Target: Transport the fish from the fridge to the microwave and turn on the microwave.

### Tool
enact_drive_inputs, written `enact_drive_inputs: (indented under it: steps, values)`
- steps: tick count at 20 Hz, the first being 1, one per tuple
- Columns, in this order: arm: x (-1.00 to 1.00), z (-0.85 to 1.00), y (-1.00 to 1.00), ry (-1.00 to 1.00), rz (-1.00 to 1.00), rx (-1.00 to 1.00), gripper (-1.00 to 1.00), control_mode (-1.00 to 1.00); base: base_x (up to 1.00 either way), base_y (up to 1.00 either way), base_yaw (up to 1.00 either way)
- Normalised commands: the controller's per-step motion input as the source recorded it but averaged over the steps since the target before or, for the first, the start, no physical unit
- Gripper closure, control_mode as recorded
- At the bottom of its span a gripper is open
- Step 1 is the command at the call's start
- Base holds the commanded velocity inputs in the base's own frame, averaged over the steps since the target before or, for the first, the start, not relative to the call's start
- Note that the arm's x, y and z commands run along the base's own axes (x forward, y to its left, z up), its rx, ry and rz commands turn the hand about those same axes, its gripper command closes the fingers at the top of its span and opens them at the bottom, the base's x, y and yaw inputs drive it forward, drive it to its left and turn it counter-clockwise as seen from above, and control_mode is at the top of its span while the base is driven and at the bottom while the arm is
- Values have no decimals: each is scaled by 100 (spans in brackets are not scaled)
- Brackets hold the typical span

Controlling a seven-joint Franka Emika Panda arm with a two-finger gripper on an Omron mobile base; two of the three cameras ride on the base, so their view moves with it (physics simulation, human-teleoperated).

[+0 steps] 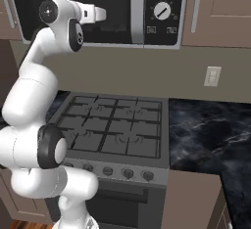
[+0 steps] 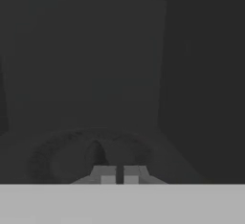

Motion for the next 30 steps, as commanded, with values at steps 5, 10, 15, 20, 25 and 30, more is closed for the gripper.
enact_drive_inputs:
  steps: [5,10,15,20,25,30]
  values:
    - [30,0,-37,3,7,6,100,-100,0,0,0]
    - [25,-1,-24,0,1,1,100,-100,0,0,0]
    - [-1,2,-12,-7,0,3,100,-100,0,0,0]
    - [-16,24,-16,-3,0,11,100,-100,0,0,0]
    - [-36,22,-17,0,0,13,100,-100,0,0,0]
    - [-60,17,-19,0,0,10,100,-100,0,0,0]
